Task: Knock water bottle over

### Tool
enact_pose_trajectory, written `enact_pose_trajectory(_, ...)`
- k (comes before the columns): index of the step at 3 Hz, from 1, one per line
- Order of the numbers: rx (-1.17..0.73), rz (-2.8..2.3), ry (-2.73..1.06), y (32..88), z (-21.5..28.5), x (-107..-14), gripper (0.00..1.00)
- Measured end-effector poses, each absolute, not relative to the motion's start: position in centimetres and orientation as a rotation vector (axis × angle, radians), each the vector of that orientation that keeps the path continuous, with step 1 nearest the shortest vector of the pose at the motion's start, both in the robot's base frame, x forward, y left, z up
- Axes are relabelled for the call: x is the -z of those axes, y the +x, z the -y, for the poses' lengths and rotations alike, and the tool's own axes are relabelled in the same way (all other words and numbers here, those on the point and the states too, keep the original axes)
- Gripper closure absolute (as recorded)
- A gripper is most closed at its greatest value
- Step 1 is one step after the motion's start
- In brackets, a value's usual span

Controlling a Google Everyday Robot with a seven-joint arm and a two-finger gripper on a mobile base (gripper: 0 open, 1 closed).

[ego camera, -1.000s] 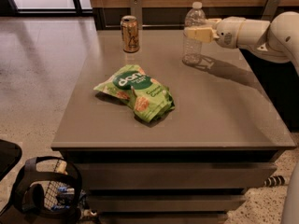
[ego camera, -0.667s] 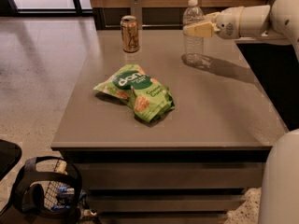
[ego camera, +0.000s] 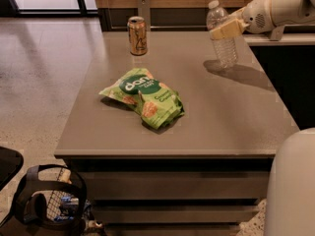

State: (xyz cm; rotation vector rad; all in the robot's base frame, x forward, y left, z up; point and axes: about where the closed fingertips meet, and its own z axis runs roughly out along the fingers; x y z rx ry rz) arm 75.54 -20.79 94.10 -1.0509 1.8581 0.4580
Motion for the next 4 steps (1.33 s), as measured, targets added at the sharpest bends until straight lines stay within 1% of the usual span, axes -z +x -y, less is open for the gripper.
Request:
enact_pose_trajectory(1, -0.344, -1.938, -1.091, 74.7, 22.7, -94.2, 1.00)
enact_pose_trajectory(2, -0.235, -2.008, -1.151, 74.3, 23.5, -93.4, 1.00)
enact_pose_trajectory(3, -0.157, -2.063, -1.224, 74.2, 23.3, -91.9, 1.00)
enact_pose_trajectory(4, -0.123, -2.112, -1.291, 73.7, 22.5, -89.9, 1.00)
